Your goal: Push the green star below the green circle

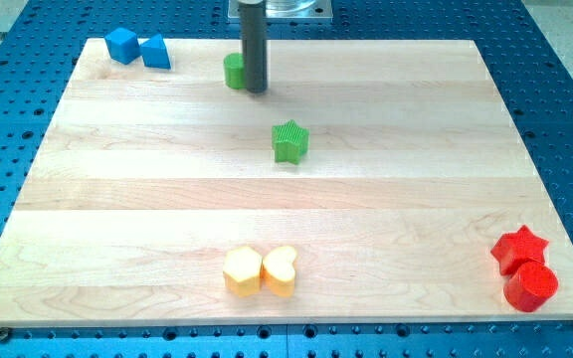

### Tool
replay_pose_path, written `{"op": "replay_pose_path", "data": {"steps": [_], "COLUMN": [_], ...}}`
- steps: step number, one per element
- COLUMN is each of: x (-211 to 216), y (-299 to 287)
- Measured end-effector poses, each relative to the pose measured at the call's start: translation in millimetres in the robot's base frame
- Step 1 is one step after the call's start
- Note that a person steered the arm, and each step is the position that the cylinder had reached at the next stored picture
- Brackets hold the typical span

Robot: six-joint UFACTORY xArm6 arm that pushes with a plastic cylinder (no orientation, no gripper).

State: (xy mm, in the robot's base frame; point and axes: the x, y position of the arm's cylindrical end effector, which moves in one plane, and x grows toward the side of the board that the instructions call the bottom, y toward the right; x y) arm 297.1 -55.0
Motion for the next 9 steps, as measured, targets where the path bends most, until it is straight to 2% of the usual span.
{"op": "replay_pose_path", "data": {"steps": [1, 2, 3, 4, 5, 6, 7, 8, 9], "x": [-22.5, -25.0, -11.1, 34.9, 101.4, 109.9, 160.0, 124.9, 115.7], "y": [-48.7, -48.7, -4.8, 48.5, 96.7, 109.6, 48.3, -17.6, 39.4]}}
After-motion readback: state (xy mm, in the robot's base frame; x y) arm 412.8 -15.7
